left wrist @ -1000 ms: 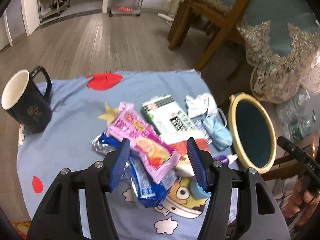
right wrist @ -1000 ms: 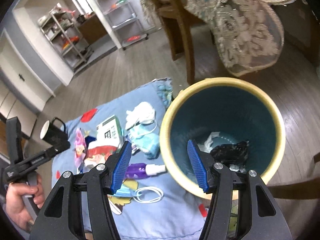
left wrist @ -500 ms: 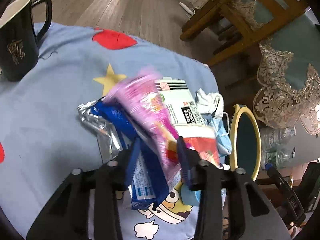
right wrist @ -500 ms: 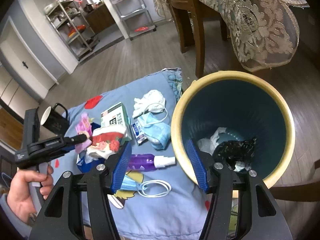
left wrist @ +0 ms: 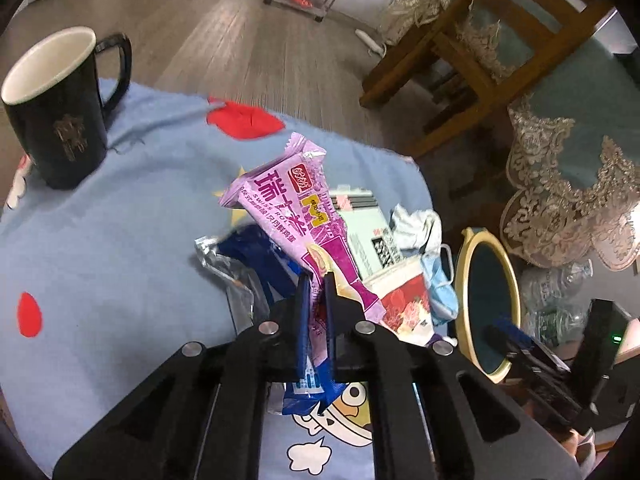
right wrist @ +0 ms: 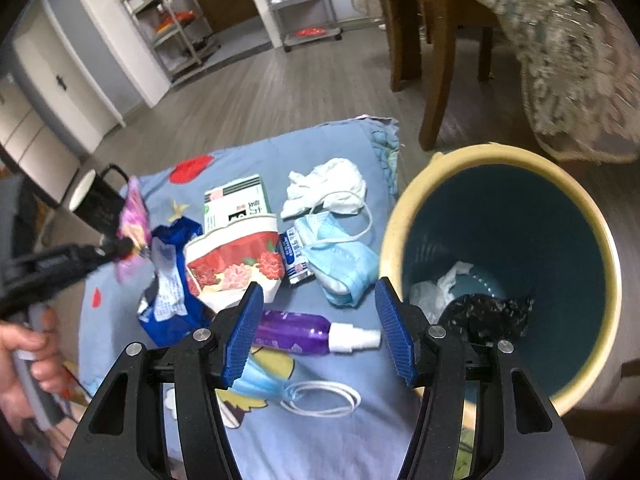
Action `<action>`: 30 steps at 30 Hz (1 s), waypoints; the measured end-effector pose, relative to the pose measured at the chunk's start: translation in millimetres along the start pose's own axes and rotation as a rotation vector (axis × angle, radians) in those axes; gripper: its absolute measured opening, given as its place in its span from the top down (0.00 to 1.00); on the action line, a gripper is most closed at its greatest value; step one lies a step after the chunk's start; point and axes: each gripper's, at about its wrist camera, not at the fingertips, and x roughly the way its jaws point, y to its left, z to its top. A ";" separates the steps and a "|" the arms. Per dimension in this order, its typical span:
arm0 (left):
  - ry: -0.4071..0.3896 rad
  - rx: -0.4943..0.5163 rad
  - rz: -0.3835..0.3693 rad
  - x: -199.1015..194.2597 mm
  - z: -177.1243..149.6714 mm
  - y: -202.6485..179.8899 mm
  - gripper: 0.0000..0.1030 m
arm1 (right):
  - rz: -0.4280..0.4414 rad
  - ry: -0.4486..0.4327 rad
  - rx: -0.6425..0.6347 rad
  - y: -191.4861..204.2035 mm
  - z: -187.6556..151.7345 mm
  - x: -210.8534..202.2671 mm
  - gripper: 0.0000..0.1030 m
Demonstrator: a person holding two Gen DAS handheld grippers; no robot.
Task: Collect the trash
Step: 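Grasp the pink snack wrapper with the left gripper while the right gripper grasps the blue mask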
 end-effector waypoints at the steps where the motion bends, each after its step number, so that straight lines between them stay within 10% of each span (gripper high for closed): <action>1: -0.012 0.003 -0.001 -4.1 1.3 -1.1 0.94 | -0.005 0.007 -0.012 2.1 1.1 3.3 0.46; 13: -0.065 0.045 -0.048 -27.0 10.7 -16.4 0.94 | -0.205 0.099 -0.320 35.9 9.1 66.7 0.55; 15: -0.068 0.052 -0.051 -28.4 11.1 -17.7 0.94 | -0.232 0.105 -0.342 37.1 8.8 73.6 0.71; 30: -0.079 0.099 -0.059 -31.4 11.2 -34.9 0.94 | -0.046 0.044 -0.186 27.0 7.5 22.9 0.88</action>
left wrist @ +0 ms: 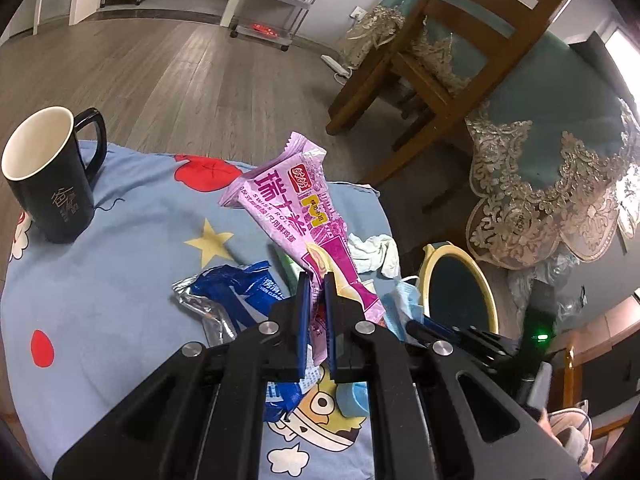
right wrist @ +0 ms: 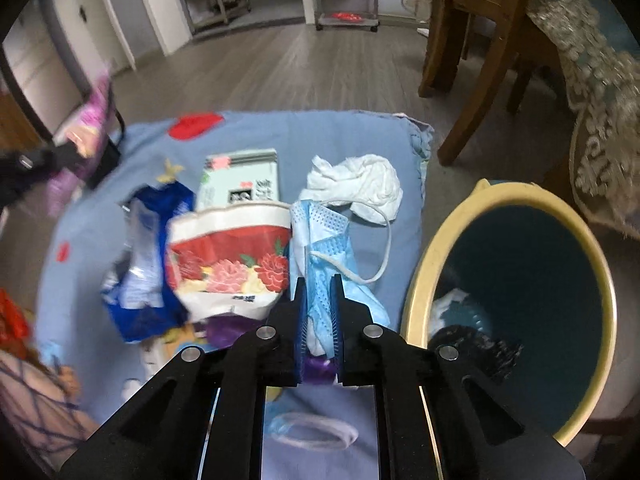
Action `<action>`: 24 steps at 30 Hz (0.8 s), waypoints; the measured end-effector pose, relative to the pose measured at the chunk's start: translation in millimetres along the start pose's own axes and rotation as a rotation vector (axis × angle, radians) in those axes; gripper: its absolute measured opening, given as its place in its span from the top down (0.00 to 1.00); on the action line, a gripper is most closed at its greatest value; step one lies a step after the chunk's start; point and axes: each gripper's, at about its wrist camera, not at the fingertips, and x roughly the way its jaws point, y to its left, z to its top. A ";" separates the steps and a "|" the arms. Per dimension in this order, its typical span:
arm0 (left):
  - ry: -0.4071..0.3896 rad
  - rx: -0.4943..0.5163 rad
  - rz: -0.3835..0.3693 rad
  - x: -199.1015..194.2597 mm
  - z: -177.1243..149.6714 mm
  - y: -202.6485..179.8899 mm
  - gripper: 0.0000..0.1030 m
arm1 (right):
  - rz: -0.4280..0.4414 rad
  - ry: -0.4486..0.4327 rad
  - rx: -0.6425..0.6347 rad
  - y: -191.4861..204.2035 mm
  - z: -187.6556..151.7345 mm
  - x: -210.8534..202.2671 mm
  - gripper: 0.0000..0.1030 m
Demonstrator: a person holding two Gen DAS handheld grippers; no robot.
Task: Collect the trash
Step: 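Grasp the pink snack wrapper with the left gripper while the right gripper grasps the blue mask, then carry the pink wrapper into the bin with the left gripper while the right gripper carries the mask over it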
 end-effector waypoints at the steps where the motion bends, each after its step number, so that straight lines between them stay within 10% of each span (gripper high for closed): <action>1: 0.000 0.004 -0.002 -0.1 -0.3 -1.4 0.94 | 0.032 -0.012 0.026 -2.5 -1.2 -9.5 0.88; 14: 0.004 0.093 -0.035 0.9 -4.4 -39.3 0.94 | 0.210 -0.135 0.186 -17.7 -24.0 -87.8 0.88; 24: 0.048 0.195 -0.083 16.0 -17.7 -89.2 0.94 | 0.188 -0.244 0.312 -50.2 -42.6 -128.3 0.88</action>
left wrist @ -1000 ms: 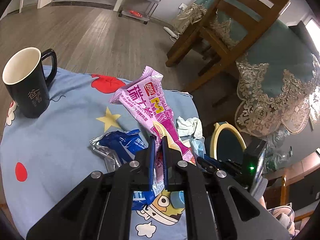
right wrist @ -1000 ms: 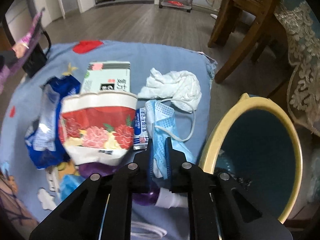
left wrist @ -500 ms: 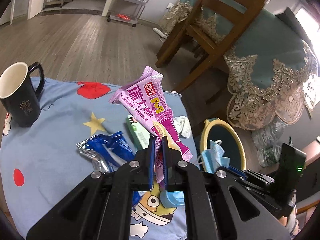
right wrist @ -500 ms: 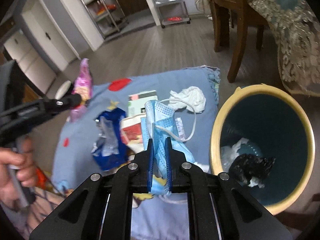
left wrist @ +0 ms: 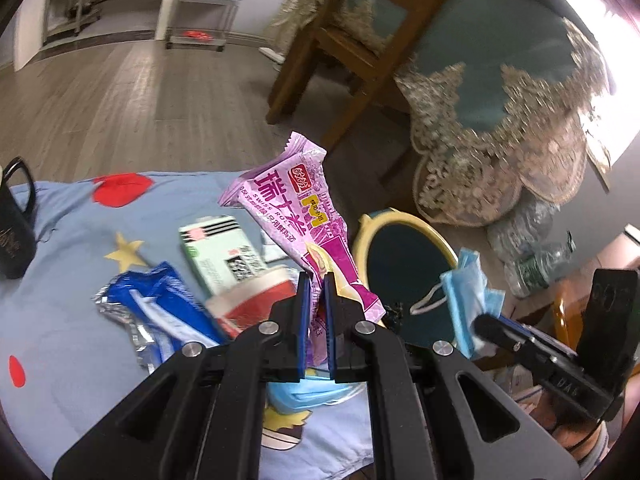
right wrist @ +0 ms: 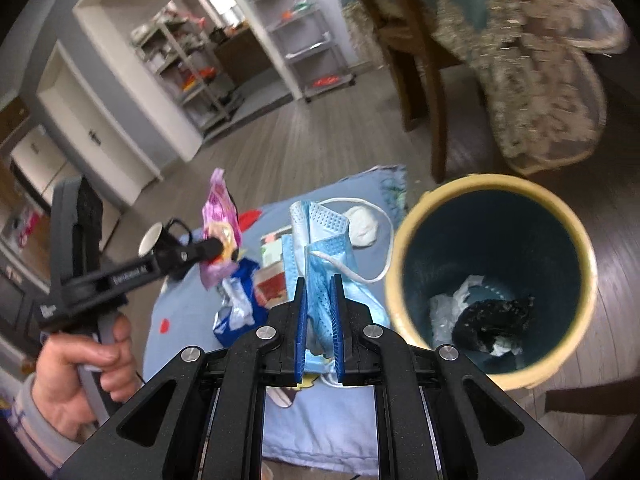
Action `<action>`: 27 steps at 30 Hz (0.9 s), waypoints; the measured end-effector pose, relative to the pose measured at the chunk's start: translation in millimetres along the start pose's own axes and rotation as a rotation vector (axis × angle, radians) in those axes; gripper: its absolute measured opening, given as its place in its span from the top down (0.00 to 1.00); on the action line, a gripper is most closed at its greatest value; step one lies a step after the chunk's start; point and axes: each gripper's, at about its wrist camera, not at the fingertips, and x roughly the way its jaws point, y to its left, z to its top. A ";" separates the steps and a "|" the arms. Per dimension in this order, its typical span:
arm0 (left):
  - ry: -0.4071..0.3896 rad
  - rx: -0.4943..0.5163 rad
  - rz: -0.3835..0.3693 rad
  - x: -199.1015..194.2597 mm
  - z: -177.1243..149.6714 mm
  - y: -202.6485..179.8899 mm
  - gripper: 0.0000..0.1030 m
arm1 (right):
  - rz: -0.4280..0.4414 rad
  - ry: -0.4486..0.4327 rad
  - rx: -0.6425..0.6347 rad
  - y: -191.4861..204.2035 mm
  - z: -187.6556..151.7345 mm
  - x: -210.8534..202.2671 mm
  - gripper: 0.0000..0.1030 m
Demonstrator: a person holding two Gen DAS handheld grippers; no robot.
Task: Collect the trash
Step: 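Carry the pink wrapper into the bin with the left gripper while the right gripper carries the mask over it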
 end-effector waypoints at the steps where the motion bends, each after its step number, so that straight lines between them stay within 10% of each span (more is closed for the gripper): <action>1: 0.006 0.012 -0.005 2.8 -0.7 -5.9 0.94 | -0.007 -0.012 0.014 -3.7 -0.3 -4.1 0.88; 27: 0.171 0.197 -0.070 105.0 -14.8 -117.6 0.94 | -0.180 -0.175 0.354 -95.4 -3.8 -34.8 0.88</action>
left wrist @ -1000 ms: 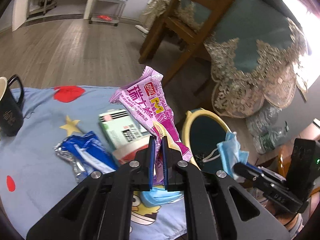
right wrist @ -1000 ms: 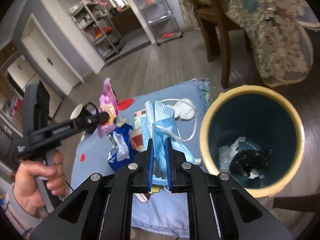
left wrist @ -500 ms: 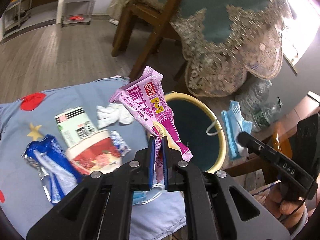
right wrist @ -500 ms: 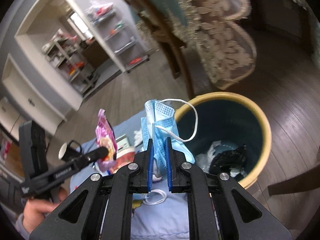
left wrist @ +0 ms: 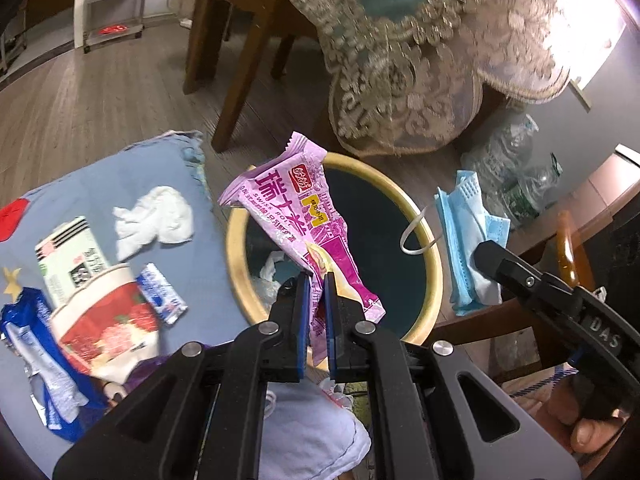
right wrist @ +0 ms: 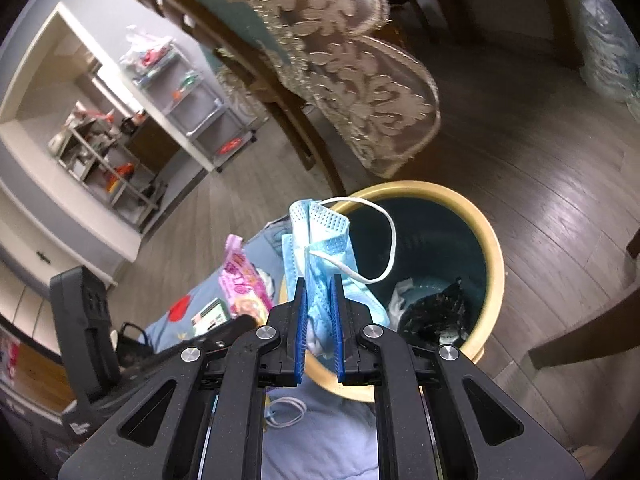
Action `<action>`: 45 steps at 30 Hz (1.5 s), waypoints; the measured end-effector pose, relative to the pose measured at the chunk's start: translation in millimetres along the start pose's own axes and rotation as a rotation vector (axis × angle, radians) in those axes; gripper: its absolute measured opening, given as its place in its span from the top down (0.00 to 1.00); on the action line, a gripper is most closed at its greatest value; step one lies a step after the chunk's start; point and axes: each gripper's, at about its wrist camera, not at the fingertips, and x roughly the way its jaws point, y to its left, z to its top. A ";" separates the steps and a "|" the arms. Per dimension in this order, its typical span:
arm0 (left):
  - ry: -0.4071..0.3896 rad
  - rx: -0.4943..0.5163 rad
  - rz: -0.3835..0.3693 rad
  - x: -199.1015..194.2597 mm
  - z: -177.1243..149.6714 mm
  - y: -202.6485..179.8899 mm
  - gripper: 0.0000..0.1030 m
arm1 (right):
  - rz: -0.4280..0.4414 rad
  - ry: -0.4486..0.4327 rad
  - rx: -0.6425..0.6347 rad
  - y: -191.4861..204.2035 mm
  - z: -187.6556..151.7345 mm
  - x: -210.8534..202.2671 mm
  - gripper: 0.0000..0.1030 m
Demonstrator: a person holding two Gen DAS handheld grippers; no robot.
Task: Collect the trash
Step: 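Carry the pink wrapper into the bin with the left gripper while the right gripper carries the mask over it, then open the right gripper to drop the blue mask into the bin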
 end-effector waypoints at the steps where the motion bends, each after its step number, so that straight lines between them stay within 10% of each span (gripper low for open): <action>1: 0.007 0.001 -0.004 3.9 -0.4 -0.7 0.94 | -0.005 0.001 0.010 -2.8 0.5 1.5 0.88; 11: 0.071 0.014 -0.015 39.5 -1.7 -12.6 0.91 | -0.048 0.036 0.062 -17.2 1.9 18.3 0.88; 25: 0.013 -0.025 0.054 9.7 0.6 17.2 0.33 | -0.056 0.066 0.091 -19.9 0.4 26.3 0.64; 33: -0.026 -0.048 0.110 -18.7 -3.7 43.5 0.29 | 0.002 0.097 0.072 -10.8 -3.0 30.4 0.46; 45: -0.075 -0.115 0.180 -59.5 -12.9 92.5 0.28 | 0.036 0.128 0.026 2.6 -8.4 33.7 0.46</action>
